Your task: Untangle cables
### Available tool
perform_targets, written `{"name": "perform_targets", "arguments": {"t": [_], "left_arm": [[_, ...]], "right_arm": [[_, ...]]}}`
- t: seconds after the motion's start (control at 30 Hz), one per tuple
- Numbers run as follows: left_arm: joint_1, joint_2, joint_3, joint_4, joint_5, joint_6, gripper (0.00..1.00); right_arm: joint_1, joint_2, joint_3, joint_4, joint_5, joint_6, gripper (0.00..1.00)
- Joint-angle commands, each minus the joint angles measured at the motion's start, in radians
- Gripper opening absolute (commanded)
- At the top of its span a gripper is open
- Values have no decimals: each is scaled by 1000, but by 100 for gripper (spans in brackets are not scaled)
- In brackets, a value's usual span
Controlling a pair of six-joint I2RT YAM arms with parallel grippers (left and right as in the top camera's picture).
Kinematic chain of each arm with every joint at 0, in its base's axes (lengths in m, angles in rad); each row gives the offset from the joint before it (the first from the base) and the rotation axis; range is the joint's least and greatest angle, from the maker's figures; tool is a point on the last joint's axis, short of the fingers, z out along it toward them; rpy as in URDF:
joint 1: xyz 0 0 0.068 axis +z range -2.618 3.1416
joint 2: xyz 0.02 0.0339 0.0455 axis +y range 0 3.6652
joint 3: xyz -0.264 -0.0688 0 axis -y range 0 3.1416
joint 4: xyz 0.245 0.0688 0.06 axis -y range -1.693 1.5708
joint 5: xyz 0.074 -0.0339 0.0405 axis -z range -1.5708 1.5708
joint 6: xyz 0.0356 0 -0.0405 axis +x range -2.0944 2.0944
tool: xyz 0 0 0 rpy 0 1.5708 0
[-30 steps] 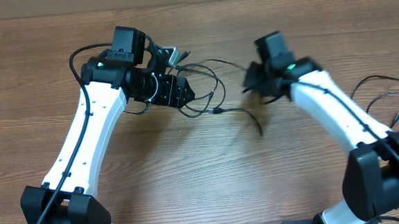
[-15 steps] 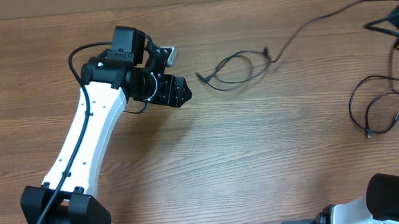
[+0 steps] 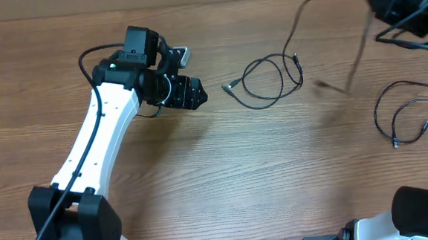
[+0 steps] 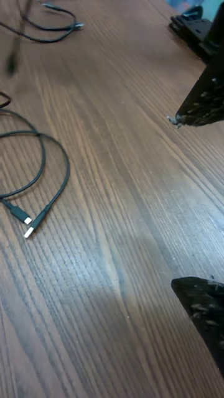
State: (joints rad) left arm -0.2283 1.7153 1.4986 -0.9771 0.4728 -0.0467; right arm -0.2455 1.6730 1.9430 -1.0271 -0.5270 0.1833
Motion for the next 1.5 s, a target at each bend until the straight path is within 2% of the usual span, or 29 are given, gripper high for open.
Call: {"name": "perform_targets", "arguments": {"t": [0.0, 0.43, 0.77, 0.87, 1.03, 1.3, 1.47], "left_arm": [[-21, 50, 15, 44, -2, -56, 78], [-133, 278, 15, 409, -5, -306, 76], [-193, 422, 15, 481, -90, -399, 76], [-225, 432, 15, 492, -124, -404, 77], [-274, 431, 18, 511, -190, -396, 72], [-339, 431, 85, 582, -222, -218, 73], [-351, 432, 85, 630, -241, -244, 72]], "right_arm": [[35, -12, 18, 42, -234, -49, 4], [54, -12, 18, 69, -217, 3, 4], [54, -12, 18, 25, -150, 3, 4], [54, -12, 18, 11, -143, 2, 4], [54, -12, 18, 8, -126, 3, 4], [54, -12, 17, -37, -57, 3, 4], [54, -12, 16, -46, -45, 3, 4]]}}
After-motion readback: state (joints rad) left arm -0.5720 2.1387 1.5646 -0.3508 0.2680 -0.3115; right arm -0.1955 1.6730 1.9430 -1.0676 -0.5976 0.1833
